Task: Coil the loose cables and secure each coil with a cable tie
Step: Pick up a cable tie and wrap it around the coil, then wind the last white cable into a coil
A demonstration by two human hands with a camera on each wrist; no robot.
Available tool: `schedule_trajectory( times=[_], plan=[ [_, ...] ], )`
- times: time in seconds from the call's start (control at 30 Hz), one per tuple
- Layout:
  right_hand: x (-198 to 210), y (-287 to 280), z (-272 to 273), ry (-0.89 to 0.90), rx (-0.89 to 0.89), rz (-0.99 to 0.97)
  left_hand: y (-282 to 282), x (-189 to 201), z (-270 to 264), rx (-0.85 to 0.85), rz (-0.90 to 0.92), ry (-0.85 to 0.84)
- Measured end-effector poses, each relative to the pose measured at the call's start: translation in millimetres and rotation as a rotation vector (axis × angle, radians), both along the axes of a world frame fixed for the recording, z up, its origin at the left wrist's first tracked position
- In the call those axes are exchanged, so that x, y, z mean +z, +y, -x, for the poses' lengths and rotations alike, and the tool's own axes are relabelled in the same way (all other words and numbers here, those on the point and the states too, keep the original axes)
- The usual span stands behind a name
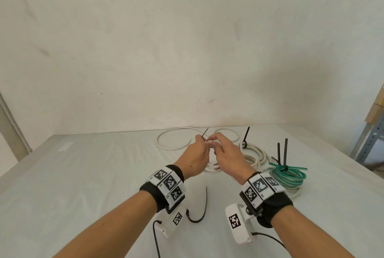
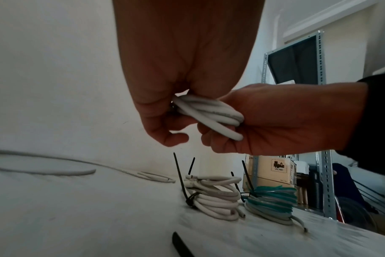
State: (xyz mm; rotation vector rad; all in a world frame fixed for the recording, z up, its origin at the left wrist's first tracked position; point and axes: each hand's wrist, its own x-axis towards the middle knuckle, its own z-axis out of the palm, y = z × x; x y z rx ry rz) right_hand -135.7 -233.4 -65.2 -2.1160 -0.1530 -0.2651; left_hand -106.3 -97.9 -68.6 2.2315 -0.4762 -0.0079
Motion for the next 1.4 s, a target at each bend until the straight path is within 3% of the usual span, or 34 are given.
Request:
schedule_trajectory(
  times=[0.1, 0.27, 0.53, 0.73, 0.83, 1.0, 1.13, 1.23, 1.4],
  plan=[
    [-1.9, -6.9, -4.4, -0.017, -0.056, 0.032, -6.6, -0.2, -5.8, 0.007, 0.038, 0.045],
    [-4.0, -45.8, -19.3, 0.004, -0.281, -0.001, -10.4, 0.2, -13.6, 0.028, 0.293, 0.233],
    [-20.5, -86.2, -43.9, 0.228, -0.44, 0.265, 7.2, -15.0, -24.0, -0.003, 0.098, 0.318],
    [-23.3, -77.7, -45.0, 0.357, -0.468, 0.642, 32.2, -16.2, -35.4, 0.058, 0.064, 0.302],
    [-20.6, -79.2, -47.6, 0.39, -0.461, 0.645, 45.0, -17.4, -47.1, 0.132, 0.026, 0.276],
    [-6.5, -75.3, -48.8, 0.228, -0.5, 0.623, 68.8, -25.8, -81.0, 0.247, -0.197, 0.202],
    [6.9, -59.0, -50.7, 0.021, -0.496, 0.612, 80.9, -35.6, -112.0, 0.261, -0.607, 0.125],
    [16.9, -43.7, -53.4, -0.087, -0.423, 0.624, 81.3, -44.2, -127.0, 0.226, -0.786, 0.084],
    [23.9, -17.8, -65.8, -0.043, -0.235, 0.429, 81.8, -44.9, -133.6, 0.206, -0.801, 0.07]
  ],
)
